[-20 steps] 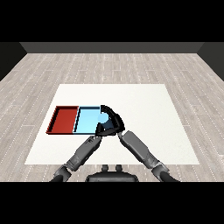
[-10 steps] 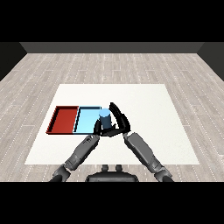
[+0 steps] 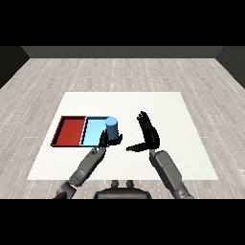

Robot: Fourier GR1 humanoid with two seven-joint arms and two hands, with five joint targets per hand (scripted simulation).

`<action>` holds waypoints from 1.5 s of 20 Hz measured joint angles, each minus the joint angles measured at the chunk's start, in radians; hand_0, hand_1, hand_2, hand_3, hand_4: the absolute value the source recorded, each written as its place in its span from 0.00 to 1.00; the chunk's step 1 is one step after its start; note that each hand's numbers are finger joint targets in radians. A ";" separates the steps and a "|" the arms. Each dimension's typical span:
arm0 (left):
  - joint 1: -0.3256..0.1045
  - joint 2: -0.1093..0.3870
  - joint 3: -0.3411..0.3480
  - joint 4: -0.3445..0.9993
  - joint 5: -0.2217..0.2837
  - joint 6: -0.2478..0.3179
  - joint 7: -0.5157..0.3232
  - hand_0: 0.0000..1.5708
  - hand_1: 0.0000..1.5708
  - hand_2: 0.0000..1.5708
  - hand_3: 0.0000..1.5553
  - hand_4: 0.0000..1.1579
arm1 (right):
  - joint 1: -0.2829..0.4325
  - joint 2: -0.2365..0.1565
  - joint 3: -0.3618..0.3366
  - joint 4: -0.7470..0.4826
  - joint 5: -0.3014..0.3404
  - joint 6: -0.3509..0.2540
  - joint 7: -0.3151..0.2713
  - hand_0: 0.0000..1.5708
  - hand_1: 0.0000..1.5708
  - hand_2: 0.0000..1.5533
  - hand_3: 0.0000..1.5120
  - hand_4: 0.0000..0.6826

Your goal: Pick the blue can and put it in the blue box

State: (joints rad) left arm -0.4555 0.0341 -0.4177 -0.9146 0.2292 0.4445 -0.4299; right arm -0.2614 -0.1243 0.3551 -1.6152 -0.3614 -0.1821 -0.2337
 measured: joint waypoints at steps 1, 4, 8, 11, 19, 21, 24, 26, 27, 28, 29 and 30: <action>0.005 -0.001 0.001 -0.009 -0.009 0.002 0.009 1.00 1.00 1.00 0.96 0.97 | 0.020 -0.007 -0.016 -0.028 -0.008 0.004 0.001 0.00 0.00 0.00 0.00 0.00; -0.019 0.024 0.027 -0.002 -0.022 -0.005 0.037 1.00 1.00 1.00 0.96 0.98 | 0.098 -0.045 -0.072 -0.094 -0.036 0.029 -0.020 0.00 0.00 0.00 0.00 0.00; -0.043 0.061 0.073 0.049 -0.035 -0.012 0.054 1.00 1.00 1.00 0.96 0.99 | 0.168 -0.101 -0.161 -0.187 -0.079 0.050 -0.004 0.00 0.00 0.00 0.00 0.00; -0.070 0.113 0.130 0.101 -0.028 -0.027 0.075 1.00 1.00 1.00 0.96 0.97 | 0.201 -0.113 -0.197 -0.169 -0.083 0.071 -0.031 0.00 0.00 0.00 0.00 0.00; -0.170 0.229 0.252 0.351 -0.014 -0.077 0.161 1.00 1.00 1.00 0.96 0.92 | 0.208 -0.104 -0.233 -0.146 -0.069 0.063 -0.032 0.00 0.00 0.00 0.00 0.00; -0.204 0.234 0.266 0.437 -0.028 -0.081 0.162 1.00 1.00 1.00 0.96 0.91 | 0.199 -0.094 -0.240 -0.119 -0.066 0.061 -0.036 0.00 0.00 0.00 0.00 0.00; -0.250 0.247 0.269 0.541 -0.055 -0.069 0.208 1.00 1.00 0.98 0.90 0.86 | 0.183 -0.082 -0.241 -0.092 -0.056 0.053 -0.029 0.00 0.00 0.00 0.00 0.00; -0.288 0.237 0.271 0.613 -0.071 -0.054 0.237 0.99 0.99 0.94 0.89 0.84 | 0.159 -0.068 -0.249 -0.052 -0.060 0.056 -0.037 0.00 0.00 0.00 0.00 0.00; -0.308 0.231 0.267 0.647 -0.083 -0.047 0.256 1.00 1.00 0.96 0.89 0.85 | 0.149 -0.069 -0.258 -0.044 -0.063 0.054 -0.030 0.00 0.00 0.00 0.00 0.00; -0.318 0.227 0.265 0.679 -0.092 -0.044 0.263 0.99 0.99 0.94 0.83 0.83 | 0.149 -0.075 -0.271 -0.032 -0.073 0.065 -0.030 0.00 0.00 0.00 0.00 0.00; -0.325 0.225 0.261 0.707 -0.103 -0.046 0.268 1.00 1.00 0.93 0.76 0.81 | 0.143 -0.070 -0.275 -0.019 -0.075 0.065 -0.031 0.00 0.00 0.00 0.00 0.00; -0.339 0.224 0.260 0.735 -0.110 -0.048 0.284 0.97 0.97 0.89 0.73 0.78 | 0.146 -0.073 -0.285 -0.005 -0.081 0.077 -0.040 0.00 0.00 0.00 0.00 0.00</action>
State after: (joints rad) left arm -0.7948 0.2578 -0.1578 -0.1799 0.1193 0.3963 -0.1460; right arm -0.1158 -0.1975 0.0697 -1.6197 -0.4421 -0.1048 -0.2734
